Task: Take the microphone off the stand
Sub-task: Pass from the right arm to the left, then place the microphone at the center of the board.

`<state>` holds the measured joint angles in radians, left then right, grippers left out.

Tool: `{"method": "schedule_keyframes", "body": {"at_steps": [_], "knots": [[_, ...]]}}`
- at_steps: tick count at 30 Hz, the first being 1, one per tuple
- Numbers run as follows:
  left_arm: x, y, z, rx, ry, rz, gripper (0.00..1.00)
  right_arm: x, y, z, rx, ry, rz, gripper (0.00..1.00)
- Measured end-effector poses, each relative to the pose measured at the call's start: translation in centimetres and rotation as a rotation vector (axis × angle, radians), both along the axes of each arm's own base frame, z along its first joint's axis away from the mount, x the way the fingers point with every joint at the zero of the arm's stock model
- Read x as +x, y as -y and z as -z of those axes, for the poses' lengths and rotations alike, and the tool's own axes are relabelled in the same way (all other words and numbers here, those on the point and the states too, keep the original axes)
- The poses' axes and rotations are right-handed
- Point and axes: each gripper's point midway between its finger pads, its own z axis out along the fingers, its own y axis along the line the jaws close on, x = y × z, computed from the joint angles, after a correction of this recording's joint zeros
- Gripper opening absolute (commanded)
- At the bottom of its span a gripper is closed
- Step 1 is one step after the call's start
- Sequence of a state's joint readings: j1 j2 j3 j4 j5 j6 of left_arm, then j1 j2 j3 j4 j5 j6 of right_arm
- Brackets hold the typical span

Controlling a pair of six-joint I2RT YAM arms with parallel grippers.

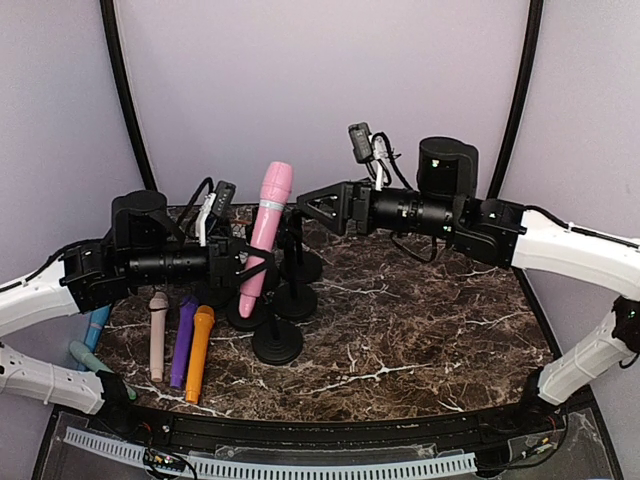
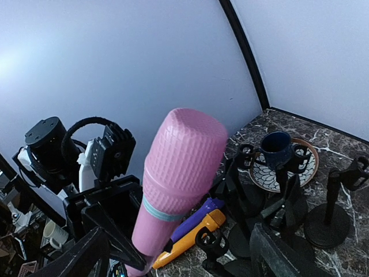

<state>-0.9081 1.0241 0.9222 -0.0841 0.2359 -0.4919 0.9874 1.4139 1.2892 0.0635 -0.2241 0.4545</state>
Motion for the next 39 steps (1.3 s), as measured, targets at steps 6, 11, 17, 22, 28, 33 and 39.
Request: {"method": "schedule_keyframes", "body": {"at_steps": [6, 11, 17, 22, 28, 33, 39], "knots": [[-1.4, -4.2, 0.0, 0.011, -0.031, -0.091, 0.17, 2.7, 4.3, 0.2, 0.030, -0.021, 0.184, 0.88], [-2.3, -7.4, 2.0, 0.051, -0.117, -0.181, 0.17, 6.1, 8.7, 1.0, 0.048, -0.068, 0.362, 0.88], [-3.9, -11.4, 9.0, 0.140, -0.328, -0.326, 0.17, 8.0, 12.8, 1.9, 0.042, -0.099, 0.507, 0.88], [-5.2, -13.9, 15.1, 0.207, -0.504, -0.434, 0.19, 8.2, 14.6, 1.2, 0.053, -0.091, 0.566, 0.88], [-6.4, -14.8, 21.9, 0.316, -0.641, -0.482, 0.20, 9.0, 16.2, 1.7, 0.048, -0.109, 0.629, 0.89], [-6.9, -14.9, 25.4, 0.393, -0.709, -0.492, 0.22, 9.3, 16.6, 3.0, 0.034, -0.140, 0.647, 0.89], [-6.4, -14.1, 26.3, 0.354, -0.717, -0.489, 0.33, 9.3, 16.8, 3.5, 0.039, -0.160, 0.653, 0.88]]}}
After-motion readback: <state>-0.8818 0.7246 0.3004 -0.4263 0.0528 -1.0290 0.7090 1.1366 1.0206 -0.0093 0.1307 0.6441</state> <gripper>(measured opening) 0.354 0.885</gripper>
